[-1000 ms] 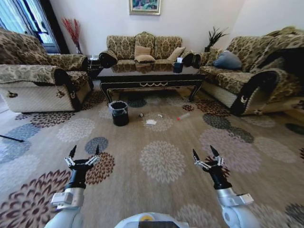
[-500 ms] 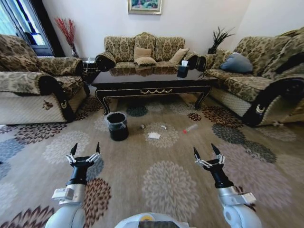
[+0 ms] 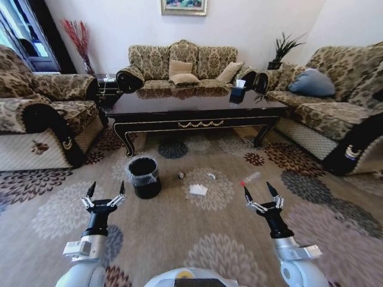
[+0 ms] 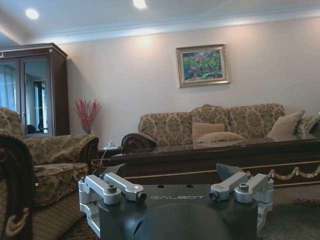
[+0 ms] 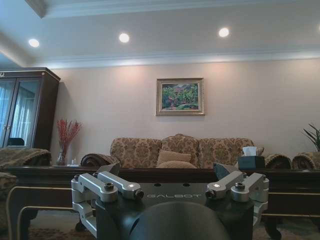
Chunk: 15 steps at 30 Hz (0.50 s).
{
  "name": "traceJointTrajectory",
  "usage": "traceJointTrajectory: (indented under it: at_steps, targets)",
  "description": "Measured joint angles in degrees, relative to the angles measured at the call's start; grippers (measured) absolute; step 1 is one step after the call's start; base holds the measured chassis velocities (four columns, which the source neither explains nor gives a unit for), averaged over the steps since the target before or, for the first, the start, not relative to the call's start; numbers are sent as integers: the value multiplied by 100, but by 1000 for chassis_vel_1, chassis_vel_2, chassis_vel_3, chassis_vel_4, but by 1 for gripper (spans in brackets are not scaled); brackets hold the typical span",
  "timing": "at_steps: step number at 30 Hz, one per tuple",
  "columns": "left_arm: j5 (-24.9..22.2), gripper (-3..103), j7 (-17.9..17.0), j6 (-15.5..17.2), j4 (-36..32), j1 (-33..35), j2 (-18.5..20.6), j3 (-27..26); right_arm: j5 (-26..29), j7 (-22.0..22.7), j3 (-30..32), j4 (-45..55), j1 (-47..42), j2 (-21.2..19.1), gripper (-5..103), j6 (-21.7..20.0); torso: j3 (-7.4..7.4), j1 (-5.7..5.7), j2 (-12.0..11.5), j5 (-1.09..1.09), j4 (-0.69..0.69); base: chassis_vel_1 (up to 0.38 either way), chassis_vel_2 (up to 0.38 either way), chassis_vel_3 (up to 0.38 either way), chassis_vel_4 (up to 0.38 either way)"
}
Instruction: Move to the front of the table and pick up the trash from the floor, then place it into the trash bin.
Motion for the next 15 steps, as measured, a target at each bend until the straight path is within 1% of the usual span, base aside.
traceJointTrajectory:
  at_steps: [2,4,10,12,13,15]
  targets:
    - [20,100,0,-29,20,12,-12,1,0,66,9,1,8,-20,100,1,0,-1,0,6,1,-362,383,354,-358]
    - [44,100,0,-49,58,12,-20,7,0,132,11,1,15,-40,100,1,0,0,0,2,0,-362,363,367,-354]
    - [46,100,0,-59,105,-8,-24,6,12,234,-60,-16,58,-34,100,70,0,0,0,4,0,-352,356,363,-367]
    - [13,100,-21,-51,105,-32,-12,-5,-1,257,-79,-22,94,-12,100,139,2,1,-1,0,1,-319,309,303,-322]
    - [-42,100,-57,-17,81,-58,2,-17,-21,274,-79,-23,108,-6,100,168,2,1,0,4,2,-292,278,278,-303]
    - [-122,100,-96,30,42,-107,19,-33,-25,289,-79,-24,109,-6,100,196,2,1,0,4,1,-225,278,179,-186]
